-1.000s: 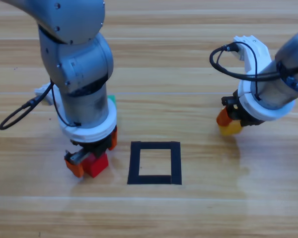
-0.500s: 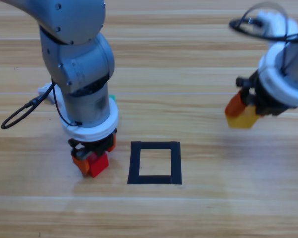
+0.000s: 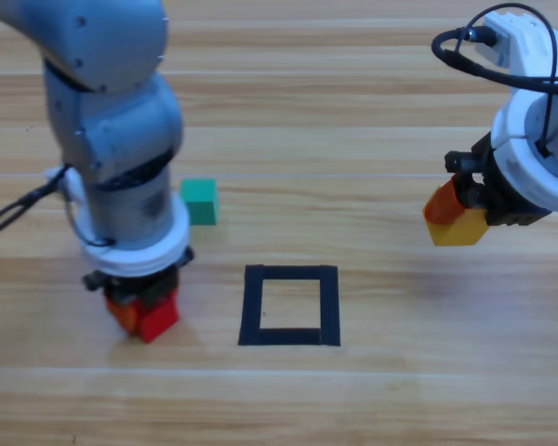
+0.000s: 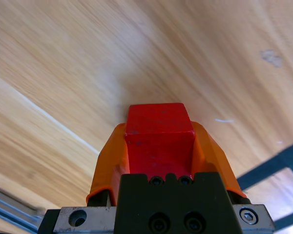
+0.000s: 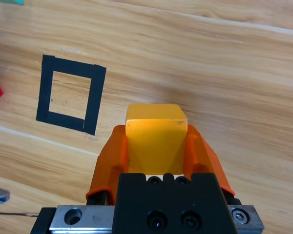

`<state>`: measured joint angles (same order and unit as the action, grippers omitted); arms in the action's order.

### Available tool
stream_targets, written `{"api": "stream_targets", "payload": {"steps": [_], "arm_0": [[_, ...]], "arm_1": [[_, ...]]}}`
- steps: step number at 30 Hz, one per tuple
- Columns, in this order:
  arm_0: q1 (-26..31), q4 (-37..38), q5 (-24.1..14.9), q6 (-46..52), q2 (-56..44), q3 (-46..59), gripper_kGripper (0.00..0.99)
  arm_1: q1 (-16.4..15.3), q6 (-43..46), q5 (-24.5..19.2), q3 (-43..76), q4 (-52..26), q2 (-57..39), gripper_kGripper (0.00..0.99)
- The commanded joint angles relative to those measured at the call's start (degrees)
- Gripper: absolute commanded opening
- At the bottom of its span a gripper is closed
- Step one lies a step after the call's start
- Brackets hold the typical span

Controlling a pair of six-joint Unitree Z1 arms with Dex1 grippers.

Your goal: Stack the blocks in the rectangular block: red at the bottom, yellow in the middle, green on top

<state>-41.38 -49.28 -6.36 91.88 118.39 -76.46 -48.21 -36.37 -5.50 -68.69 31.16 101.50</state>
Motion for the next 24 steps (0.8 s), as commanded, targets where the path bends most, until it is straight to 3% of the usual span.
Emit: {"api": "stream_targets", "payload": {"steps": [1,3,5,13,24], "arm_0": [[3.67,-1.17,0.03,-7.33,-1.93,0.87,0.084],[4.55,-2.75,-0.41,-13.13,-2.81,-0.89,0.000],[4.64,-6.18,-1.99,-18.31,-3.25,-4.49,0.000],[3.85,-7.24,-2.96,-42.13,-4.04,-12.22,0.000],[-3.89,-7.24,-2.60,-58.30,-1.58,-14.77,0.000]], "arm_1": [[-2.76,-0.89,-2.76,1.36,0.92,3.09,0.190],[-2.76,-0.98,-2.76,1.19,0.92,3.53,0.190],[-2.76,-0.98,-2.85,1.19,0.92,3.71,0.190],[-2.76,-0.98,-2.59,0.92,0.92,3.80,0.192],[-2.76,-0.89,-2.32,0.48,2.33,2.57,0.195]]}}
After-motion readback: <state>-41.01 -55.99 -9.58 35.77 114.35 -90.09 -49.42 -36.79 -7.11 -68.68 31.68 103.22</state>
